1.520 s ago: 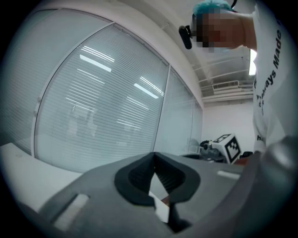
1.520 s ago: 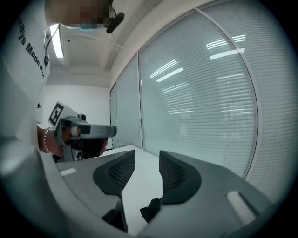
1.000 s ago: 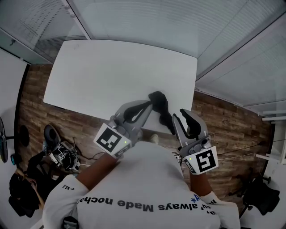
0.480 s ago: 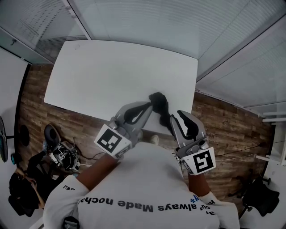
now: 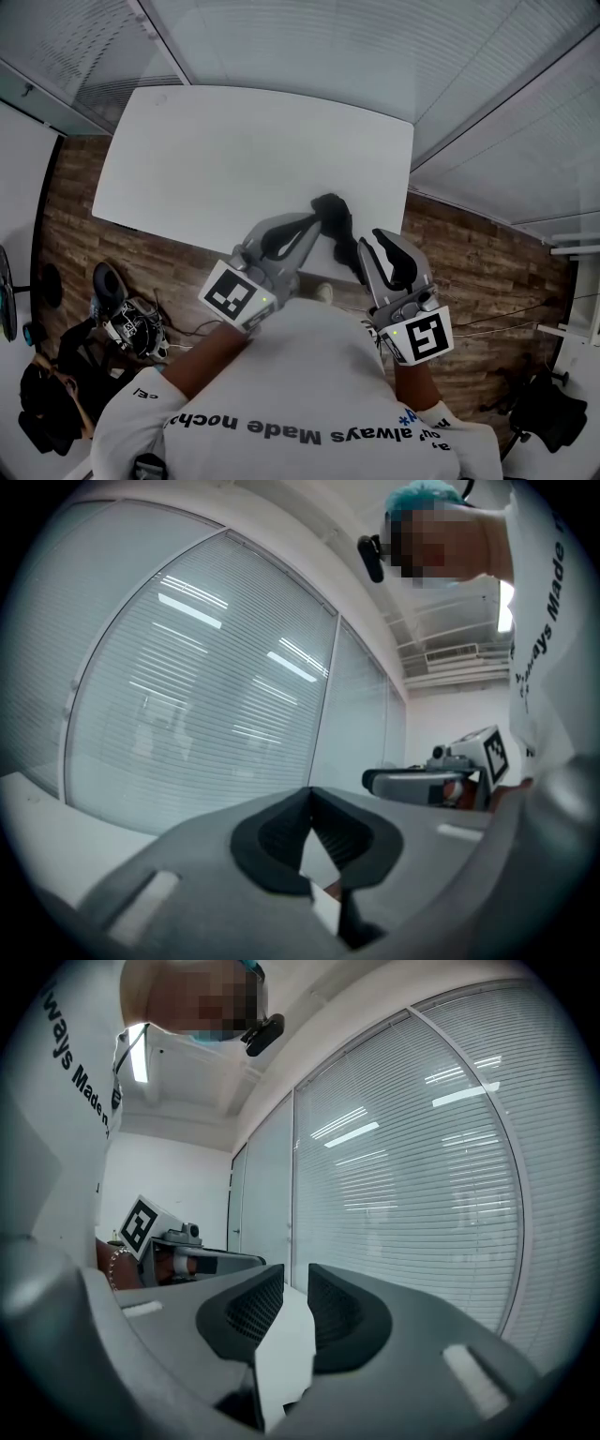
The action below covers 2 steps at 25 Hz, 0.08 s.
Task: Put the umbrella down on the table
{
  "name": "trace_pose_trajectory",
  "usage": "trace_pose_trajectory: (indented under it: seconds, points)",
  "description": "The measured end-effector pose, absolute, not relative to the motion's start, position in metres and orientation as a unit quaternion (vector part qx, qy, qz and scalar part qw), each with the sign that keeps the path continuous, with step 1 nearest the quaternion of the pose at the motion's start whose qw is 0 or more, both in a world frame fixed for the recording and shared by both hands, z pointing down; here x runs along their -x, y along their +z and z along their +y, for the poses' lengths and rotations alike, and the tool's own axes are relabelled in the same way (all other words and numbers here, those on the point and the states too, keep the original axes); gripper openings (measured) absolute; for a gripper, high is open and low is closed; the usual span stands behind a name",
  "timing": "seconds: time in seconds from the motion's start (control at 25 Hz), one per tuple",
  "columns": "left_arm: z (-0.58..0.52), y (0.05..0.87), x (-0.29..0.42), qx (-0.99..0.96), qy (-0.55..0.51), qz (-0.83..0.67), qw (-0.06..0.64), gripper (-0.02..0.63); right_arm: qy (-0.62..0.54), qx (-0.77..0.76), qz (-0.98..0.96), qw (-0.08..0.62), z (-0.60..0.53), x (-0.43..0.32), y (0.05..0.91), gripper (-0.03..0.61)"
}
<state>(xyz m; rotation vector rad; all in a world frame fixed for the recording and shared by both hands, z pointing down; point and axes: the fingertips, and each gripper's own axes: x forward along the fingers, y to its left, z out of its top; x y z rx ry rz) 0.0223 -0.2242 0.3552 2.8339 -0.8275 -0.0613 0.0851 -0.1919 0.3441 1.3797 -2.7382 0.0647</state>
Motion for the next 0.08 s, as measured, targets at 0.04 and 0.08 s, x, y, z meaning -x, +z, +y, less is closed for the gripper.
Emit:
trace_pose_trajectory:
  seconds: [0.04,0.08]
  points:
    - [-0.2241,0.3555,-0.0226,-0.955,-0.02,-0.279,0.094,0.002,0.022,-0.45,-0.892,0.037,-0.1918,-0.0857,0.3443,0.081]
    - [-0.224,0.3559,-0.0229,-0.955,-0.02,-0.279,0.095,0.002,0.023,-0.45,-0.892,0.036,-0.1917,-0.0863,0.3444,0.081]
